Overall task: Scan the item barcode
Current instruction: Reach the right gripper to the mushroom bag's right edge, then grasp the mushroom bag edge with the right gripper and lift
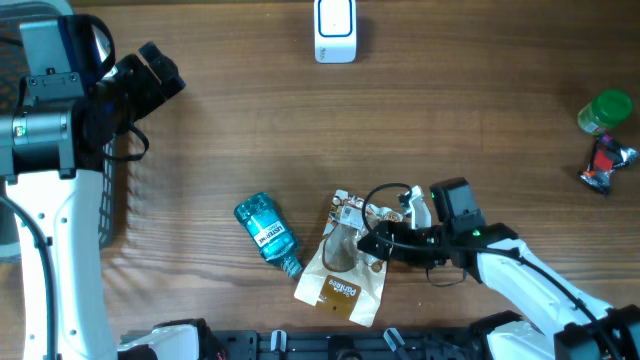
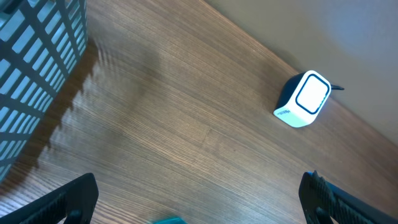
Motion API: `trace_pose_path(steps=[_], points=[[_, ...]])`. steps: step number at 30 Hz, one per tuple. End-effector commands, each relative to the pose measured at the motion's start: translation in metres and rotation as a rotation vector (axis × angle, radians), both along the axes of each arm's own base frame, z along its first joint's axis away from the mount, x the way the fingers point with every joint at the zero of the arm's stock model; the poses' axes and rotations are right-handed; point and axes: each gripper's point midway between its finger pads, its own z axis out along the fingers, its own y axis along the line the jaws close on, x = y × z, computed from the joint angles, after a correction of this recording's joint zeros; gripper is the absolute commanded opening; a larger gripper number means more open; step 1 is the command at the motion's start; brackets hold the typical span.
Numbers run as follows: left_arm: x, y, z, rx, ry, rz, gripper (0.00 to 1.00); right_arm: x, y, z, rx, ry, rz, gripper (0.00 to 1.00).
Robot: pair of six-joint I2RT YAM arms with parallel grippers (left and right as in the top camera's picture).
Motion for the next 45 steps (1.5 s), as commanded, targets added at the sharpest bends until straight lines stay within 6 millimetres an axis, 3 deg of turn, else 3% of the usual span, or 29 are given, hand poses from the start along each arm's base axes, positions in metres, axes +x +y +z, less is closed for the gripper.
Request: trace_pose_path(steps=[1, 4, 15, 21, 34, 45], points=[[0.001, 0.004, 0.001, 0.016, -0.003, 0.002, 1.0, -0.023, -0.006, -0.022, -0.008, 0.015, 0.013, 1.0], [0.001, 0.004, 0.001, 0.016, -0.002, 0.002, 1.0, -0.023, -0.004, -0.027, 0.036, 0.011, -0.042, 1.0], [0.001, 0.004, 0.001, 0.016, -0.002, 0.002, 1.0, -0.037, 0.013, -0.021, 0.117, -0.025, 0.052, 1.0], [0.001, 0.004, 0.001, 0.016, -0.002, 0.002, 1.0, -0.046, 0.042, -0.007, 0.178, -0.124, 0.185, 1.0], [0.001, 0.004, 0.001, 0.016, -0.003, 0.002, 1.0, -0.046, 0.063, 0.024, 0.329, -0.163, 0.235, 1.0], [0.001, 0.004, 0.001, 0.016, -0.002, 0.002, 1.0, -0.081, 0.072, -0.004, 0.282, 0.043, 0.285, 1.0]])
